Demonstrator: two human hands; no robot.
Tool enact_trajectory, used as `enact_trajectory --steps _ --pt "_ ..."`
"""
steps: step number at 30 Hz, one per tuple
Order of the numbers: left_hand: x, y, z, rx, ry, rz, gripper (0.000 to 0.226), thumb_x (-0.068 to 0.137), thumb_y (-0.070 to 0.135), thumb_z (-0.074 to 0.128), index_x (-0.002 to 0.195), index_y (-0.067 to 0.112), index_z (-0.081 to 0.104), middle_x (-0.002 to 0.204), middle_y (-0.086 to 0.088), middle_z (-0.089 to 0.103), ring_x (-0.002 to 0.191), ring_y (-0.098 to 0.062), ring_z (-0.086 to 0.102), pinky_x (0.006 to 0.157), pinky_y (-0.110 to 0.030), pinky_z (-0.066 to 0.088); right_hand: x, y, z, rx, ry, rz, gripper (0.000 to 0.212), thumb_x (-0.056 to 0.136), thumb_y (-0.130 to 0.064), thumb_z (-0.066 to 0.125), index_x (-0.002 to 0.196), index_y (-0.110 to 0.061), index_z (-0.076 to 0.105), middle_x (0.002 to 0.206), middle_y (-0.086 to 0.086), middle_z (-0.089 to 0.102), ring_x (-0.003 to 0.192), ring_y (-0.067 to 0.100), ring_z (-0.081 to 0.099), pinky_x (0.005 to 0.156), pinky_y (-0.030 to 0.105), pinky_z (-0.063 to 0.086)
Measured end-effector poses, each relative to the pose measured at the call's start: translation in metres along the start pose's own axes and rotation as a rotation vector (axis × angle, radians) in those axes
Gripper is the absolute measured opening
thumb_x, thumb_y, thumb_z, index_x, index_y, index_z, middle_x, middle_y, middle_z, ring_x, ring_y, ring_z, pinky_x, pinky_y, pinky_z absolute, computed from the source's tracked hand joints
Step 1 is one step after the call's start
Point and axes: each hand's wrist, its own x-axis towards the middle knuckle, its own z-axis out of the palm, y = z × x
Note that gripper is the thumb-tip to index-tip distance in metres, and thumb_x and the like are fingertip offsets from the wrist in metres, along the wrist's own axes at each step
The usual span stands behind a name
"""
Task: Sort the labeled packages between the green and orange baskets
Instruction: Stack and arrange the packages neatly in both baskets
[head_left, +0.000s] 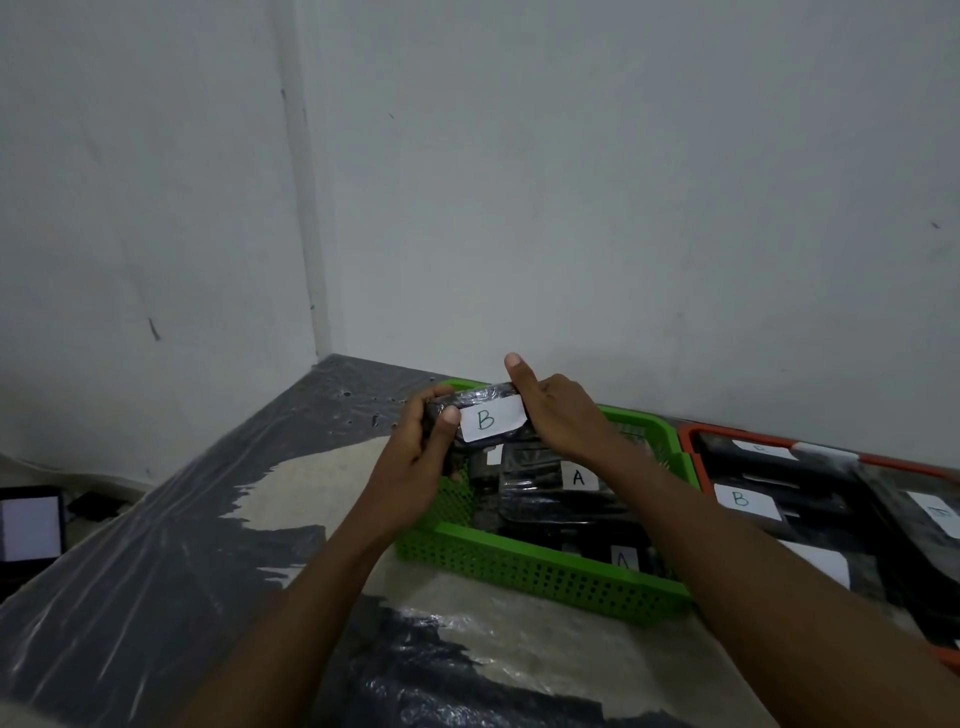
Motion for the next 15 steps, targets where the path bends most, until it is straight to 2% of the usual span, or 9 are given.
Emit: enact_trajectory --steps 2,4,5,7,9,12,14,15 --pt "0.001 0.002 0.002 -0.014 0.021 -0.023 0.03 0.103 0.047 0.042 0.131 0.038 0.046 0.108 0.004 0.07 0.077 -0.019 0.069 0.064 -0.032 0.06 -0.005 -0.001 0.001 0.007 -0.002 0.006 0.073 0.089 -0.083 0.018 0.053 -0.02 0.028 0.052 0.002 0.041 0.05 0.019 0.041 0.057 0.031 0.03" --pt "0.002 0.006 0.006 -0.061 0.054 -0.053 0.023 0.104 0.044 0.039 0.126 0.039 0.047 0.107 0.001 0.068 0.067 -0.013 0.065 0.06 -0.032 0.058 -0.012 -0.001 0.004 -0.019 0.031 -0.05 0.072 0.087 -0.084 0.015 0.056 -0.024 0.04 0.057 -0.003 0.051 0.054 0.017 0.049 0.057 0.03 0.033" --pt "0.003 0.008 0.007 -0.077 0.074 -0.058 0.022 0.106 0.042 0.038 0.126 0.038 0.046 0.106 -0.002 0.067 0.063 -0.009 0.063 0.058 -0.031 0.056 -0.017 0.0 0.006 -0.023 0.049 -0.091 0.069 0.088 -0.083 0.017 0.064 -0.026 0.048 0.062 -0.004 0.056 0.058 0.012 0.053 0.058 0.029 0.035" --pt "0.005 0.012 0.01 -0.068 0.094 -0.033 0.023 0.107 0.039 0.037 0.129 0.035 0.043 0.104 -0.003 0.066 0.059 -0.004 0.06 0.053 -0.026 0.051 -0.028 0.002 0.011 0.077 0.073 -0.15 0.055 0.092 -0.075 0.03 0.077 -0.027 0.051 0.067 -0.006 0.057 0.056 0.001 0.052 0.053 0.021 0.036" --pt "0.004 0.016 0.012 -0.043 0.058 0.016 0.027 0.106 0.042 0.039 0.132 0.037 0.04 0.099 -0.003 0.067 0.06 -0.001 0.062 0.052 -0.019 0.049 -0.038 0.005 0.01 0.236 0.081 -0.149 0.043 0.097 -0.064 0.043 0.085 -0.024 0.054 0.067 -0.006 0.055 0.05 0.0 0.049 0.049 0.016 0.036" --pt "-0.001 0.019 0.013 0.024 -0.098 0.097 0.049 0.096 0.059 0.05 0.139 0.044 0.032 0.105 0.006 0.07 0.079 0.001 0.069 0.061 -0.018 0.054 -0.055 0.014 -0.004 0.342 0.088 -0.085 0.045 0.097 -0.061 0.047 0.093 -0.019 0.061 0.066 0.002 0.053 0.052 0.011 0.05 0.051 0.026 0.04" --pt "-0.004 0.018 0.014 0.14 -0.19 0.152 0.068 0.085 0.063 0.063 0.142 0.046 0.03 0.118 0.019 0.063 0.099 0.001 0.066 0.07 -0.016 0.056 -0.071 0.025 -0.014 0.357 0.079 -0.032 0.047 0.094 -0.064 0.049 0.097 -0.019 0.064 0.074 0.013 0.061 0.057 0.014 0.055 0.055 0.03 0.042" --pt "-0.004 0.018 0.015 0.235 -0.216 0.2 0.073 0.081 0.063 0.067 0.142 0.045 0.032 0.121 0.022 0.058 0.104 0.003 0.062 0.071 -0.013 0.054 -0.079 0.03 -0.019 0.368 0.074 -0.007 0.048 0.093 -0.065 0.051 0.098 -0.019 0.065 0.076 0.013 0.064 0.058 0.013 0.056 0.055 0.03 0.044"
